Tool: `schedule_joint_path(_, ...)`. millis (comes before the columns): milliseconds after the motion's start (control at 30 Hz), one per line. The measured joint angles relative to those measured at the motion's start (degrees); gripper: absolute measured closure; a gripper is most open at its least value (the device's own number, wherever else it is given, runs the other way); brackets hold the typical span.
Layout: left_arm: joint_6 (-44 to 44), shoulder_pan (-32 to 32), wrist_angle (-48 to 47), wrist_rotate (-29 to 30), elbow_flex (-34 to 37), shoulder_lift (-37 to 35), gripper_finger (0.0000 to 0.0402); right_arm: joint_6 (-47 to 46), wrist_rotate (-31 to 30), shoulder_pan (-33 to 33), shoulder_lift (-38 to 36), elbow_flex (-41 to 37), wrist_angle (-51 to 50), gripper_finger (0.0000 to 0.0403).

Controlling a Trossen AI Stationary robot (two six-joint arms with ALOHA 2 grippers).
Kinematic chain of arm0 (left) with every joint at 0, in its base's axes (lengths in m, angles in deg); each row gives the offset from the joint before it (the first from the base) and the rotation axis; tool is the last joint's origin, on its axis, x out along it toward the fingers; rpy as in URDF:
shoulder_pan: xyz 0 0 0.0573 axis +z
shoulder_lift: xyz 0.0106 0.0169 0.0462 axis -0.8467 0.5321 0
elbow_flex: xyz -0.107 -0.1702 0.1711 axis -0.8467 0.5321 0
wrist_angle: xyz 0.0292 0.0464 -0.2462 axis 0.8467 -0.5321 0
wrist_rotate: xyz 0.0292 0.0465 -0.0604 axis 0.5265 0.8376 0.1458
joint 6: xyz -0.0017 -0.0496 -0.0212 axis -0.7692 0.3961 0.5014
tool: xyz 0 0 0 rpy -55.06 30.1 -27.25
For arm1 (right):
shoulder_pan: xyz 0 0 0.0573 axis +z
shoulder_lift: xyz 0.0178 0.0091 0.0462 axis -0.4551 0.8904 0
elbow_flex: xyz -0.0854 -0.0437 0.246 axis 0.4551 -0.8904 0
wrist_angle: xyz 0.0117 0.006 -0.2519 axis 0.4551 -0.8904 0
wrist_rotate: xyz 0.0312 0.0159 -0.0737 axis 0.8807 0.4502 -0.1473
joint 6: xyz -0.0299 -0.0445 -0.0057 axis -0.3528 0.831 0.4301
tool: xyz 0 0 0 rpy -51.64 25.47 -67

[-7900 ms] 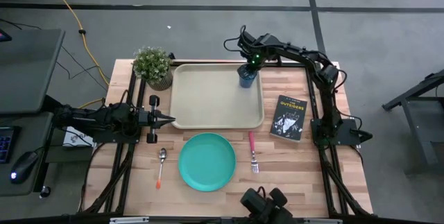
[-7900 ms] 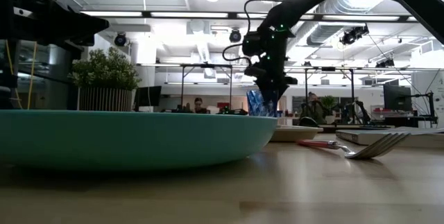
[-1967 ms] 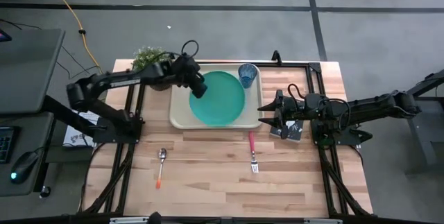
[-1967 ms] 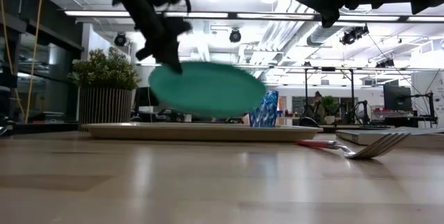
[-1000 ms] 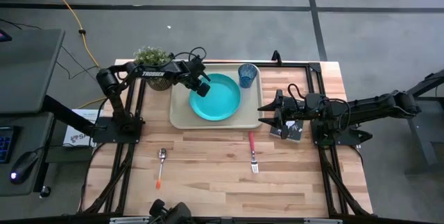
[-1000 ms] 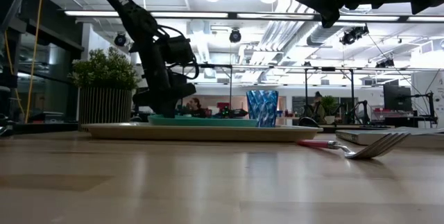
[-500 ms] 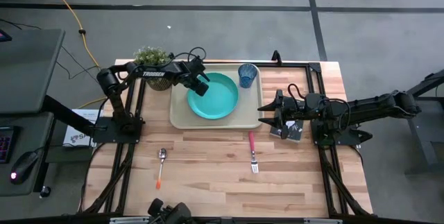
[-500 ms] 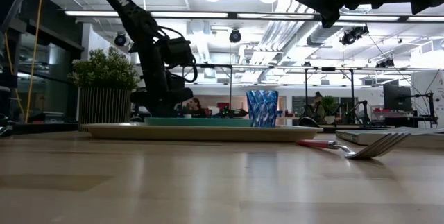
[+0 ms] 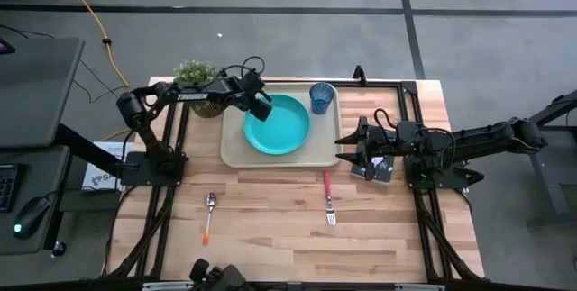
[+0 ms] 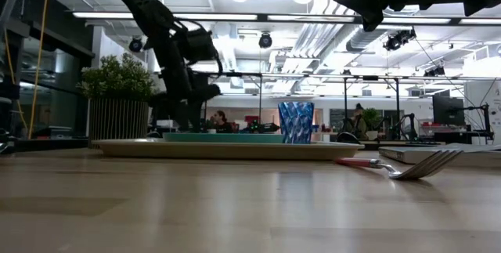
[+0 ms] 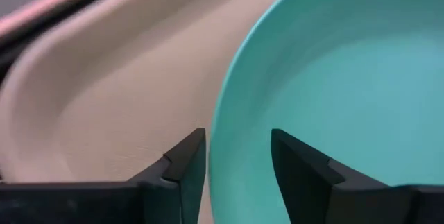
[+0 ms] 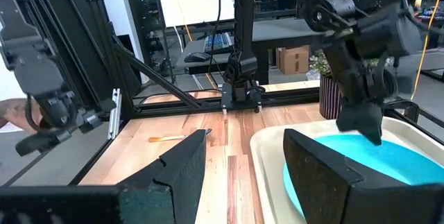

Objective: Pick and place plate/cup/fork/spoon on tray
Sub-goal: Put the blue plate on the white serving tray to the bottom left of the blue glass, then put the red fork on the white serving tray to the left of the blue plate

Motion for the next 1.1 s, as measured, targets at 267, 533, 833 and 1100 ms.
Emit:
schedule_joint_path(267,0.19,-0.48,0.98,-4.49,-0.02,-11.15,0.0257,0.01,0.00,0.00,0.00,0.00,0.00,0.0217)
schedule_joint_path(533,-2.82,-9.81,11.63,-13.64,2.16,-24.43,0.0257,-0.01,0.01,0.00,0.00,0.00,-0.01,0.0217)
schedule_joint_path(833,-6.69,-30.29,37.38,-13.73,22.09,-37.01,0.0257,-0.02,0.01,0.00,0.01,0.00,-0.41,0.0217)
schedule_joint_path(1100,-9.76,-41.74,56.66,-13.70,33.39,-46.59,0.0257,0.21,0.01,0.00,0.00,0.00,0.30,0.0217)
